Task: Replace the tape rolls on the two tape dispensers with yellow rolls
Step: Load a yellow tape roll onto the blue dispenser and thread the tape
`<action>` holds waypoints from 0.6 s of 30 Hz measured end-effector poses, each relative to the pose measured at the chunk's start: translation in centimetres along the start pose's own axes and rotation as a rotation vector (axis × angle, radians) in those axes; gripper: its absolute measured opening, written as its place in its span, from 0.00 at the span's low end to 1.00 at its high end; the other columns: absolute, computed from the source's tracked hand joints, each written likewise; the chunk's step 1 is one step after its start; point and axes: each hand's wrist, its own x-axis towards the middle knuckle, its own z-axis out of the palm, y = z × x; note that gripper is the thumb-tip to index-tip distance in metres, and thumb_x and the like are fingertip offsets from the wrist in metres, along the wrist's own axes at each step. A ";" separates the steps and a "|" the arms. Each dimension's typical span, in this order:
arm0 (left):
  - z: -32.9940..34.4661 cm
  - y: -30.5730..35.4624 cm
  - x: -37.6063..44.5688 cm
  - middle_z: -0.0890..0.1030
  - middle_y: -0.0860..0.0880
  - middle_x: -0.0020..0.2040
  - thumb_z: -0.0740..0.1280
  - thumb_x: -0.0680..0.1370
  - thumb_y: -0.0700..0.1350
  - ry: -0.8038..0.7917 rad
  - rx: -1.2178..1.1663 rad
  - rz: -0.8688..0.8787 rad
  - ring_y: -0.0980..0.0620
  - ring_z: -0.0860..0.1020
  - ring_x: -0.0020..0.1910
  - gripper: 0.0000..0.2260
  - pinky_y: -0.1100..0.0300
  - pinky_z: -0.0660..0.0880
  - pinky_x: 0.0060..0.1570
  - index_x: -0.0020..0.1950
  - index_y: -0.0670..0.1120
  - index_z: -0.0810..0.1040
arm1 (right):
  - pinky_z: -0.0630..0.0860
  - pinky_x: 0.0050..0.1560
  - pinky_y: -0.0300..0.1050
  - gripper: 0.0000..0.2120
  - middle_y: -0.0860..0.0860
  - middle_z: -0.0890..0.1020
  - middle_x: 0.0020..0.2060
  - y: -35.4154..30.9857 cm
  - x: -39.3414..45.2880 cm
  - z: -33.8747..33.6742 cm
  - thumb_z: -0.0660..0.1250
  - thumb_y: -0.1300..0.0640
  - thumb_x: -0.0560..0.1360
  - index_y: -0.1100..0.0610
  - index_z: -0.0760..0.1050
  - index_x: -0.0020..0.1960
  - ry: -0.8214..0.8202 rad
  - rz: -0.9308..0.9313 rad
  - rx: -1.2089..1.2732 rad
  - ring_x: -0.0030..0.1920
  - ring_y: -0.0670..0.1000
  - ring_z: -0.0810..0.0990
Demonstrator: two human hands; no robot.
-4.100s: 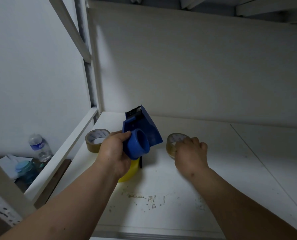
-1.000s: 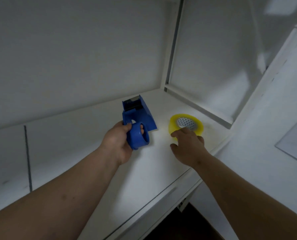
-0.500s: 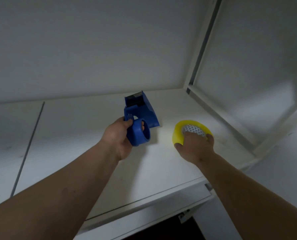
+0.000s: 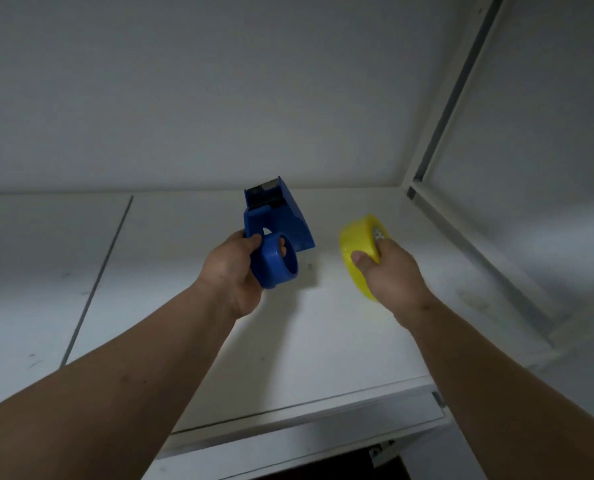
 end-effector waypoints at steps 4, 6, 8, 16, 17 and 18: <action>-1.9 1.5 -0.9 0.85 0.44 0.49 0.58 0.83 0.40 0.042 -0.030 0.051 0.51 0.84 0.36 0.11 0.57 0.82 0.36 0.62 0.45 0.76 | 0.75 0.52 0.52 0.08 0.56 0.80 0.49 -4.3 -2.0 0.7 0.64 0.51 0.76 0.55 0.75 0.50 -0.129 -0.037 0.391 0.51 0.59 0.79; -3.2 2.4 -1.3 0.85 0.44 0.50 0.57 0.84 0.40 0.059 -0.038 0.073 0.50 0.84 0.37 0.11 0.56 0.81 0.37 0.62 0.46 0.76 | 0.77 0.51 0.55 0.06 0.57 0.81 0.48 -6.4 -3.0 1.2 0.65 0.52 0.77 0.53 0.76 0.47 -0.206 -0.035 0.491 0.50 0.59 0.80; -4.8 3.4 -1.9 0.85 0.44 0.50 0.58 0.83 0.40 0.077 -0.041 0.086 0.49 0.85 0.39 0.11 0.55 0.81 0.39 0.62 0.46 0.77 | 0.77 0.52 0.59 0.06 0.60 0.82 0.49 -8.3 -4.1 1.9 0.65 0.53 0.77 0.53 0.77 0.44 -0.252 -0.045 0.546 0.50 0.61 0.81; -12.8 9.8 -4.6 0.84 0.44 0.52 0.57 0.83 0.40 0.107 -0.007 0.134 0.47 0.82 0.44 0.14 0.51 0.78 0.42 0.67 0.46 0.74 | 0.74 0.59 0.64 0.03 0.62 0.82 0.52 -17.4 -8.6 6.6 0.66 0.59 0.76 0.56 0.78 0.44 -0.373 -0.097 0.700 0.54 0.62 0.80; -14.0 10.8 -5.0 0.85 0.44 0.52 0.57 0.84 0.40 0.109 0.001 0.138 0.47 0.83 0.43 0.14 0.52 0.78 0.40 0.68 0.46 0.74 | 0.74 0.60 0.64 0.03 0.62 0.82 0.52 -18.8 -9.3 7.5 0.65 0.60 0.76 0.56 0.78 0.45 -0.382 -0.094 0.724 0.54 0.63 0.80; -15.3 11.9 -5.4 0.86 0.45 0.49 0.57 0.84 0.40 0.105 0.000 0.144 0.48 0.84 0.40 0.14 0.53 0.79 0.36 0.68 0.46 0.73 | 0.74 0.60 0.64 0.03 0.62 0.82 0.52 -20.1 -10.0 8.5 0.65 0.60 0.76 0.57 0.78 0.45 -0.393 -0.097 0.745 0.55 0.63 0.80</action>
